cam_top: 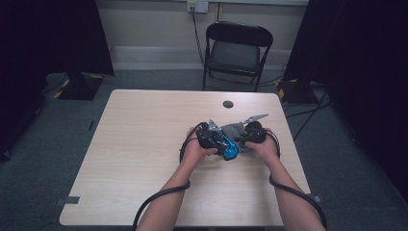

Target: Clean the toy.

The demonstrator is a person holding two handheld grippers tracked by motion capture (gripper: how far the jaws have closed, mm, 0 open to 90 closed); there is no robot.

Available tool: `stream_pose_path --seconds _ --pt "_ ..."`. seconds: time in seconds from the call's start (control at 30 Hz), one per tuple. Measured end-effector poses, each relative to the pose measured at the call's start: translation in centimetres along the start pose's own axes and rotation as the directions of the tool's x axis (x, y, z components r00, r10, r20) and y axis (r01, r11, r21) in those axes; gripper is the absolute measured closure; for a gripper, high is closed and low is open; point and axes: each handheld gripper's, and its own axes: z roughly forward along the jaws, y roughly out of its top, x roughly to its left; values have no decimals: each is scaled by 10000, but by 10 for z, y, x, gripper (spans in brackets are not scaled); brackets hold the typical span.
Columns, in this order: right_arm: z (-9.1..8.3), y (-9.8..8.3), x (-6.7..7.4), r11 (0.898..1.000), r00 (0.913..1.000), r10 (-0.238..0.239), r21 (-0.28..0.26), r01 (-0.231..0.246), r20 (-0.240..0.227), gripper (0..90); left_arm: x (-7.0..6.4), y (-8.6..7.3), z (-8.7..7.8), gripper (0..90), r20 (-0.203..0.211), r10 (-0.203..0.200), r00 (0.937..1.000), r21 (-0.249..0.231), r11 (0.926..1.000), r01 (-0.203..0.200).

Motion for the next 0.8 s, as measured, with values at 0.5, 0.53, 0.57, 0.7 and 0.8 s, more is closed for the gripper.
stream_pose_path --seconds 0.5,0.53,0.57,0.7,0.8 --pt "-14 -16 2 10000 10000 19 -29 -19 82 720 0 0 0 144 -10 24 10000 -5 10000 -24" --pt "-15 -17 2 10000 10000 4 -45 -4 89 720 0 0 0 144 -13 16 10000 -10 10000 -16" --pt "-16 -19 3 10000 9999 43 -52 -42 102 720 0 0 0 144 -27 18 10000 7 10000 -18" --pt "-20 -23 4 10000 9999 46 -31 -45 153 719 0 1 0 144 -25 19 10000 67 10000 -19" --pt "-21 -25 5 10000 9998 -3 -58 4 195 719 0 1 0 144 -20 15 10000 73 10000 -15"
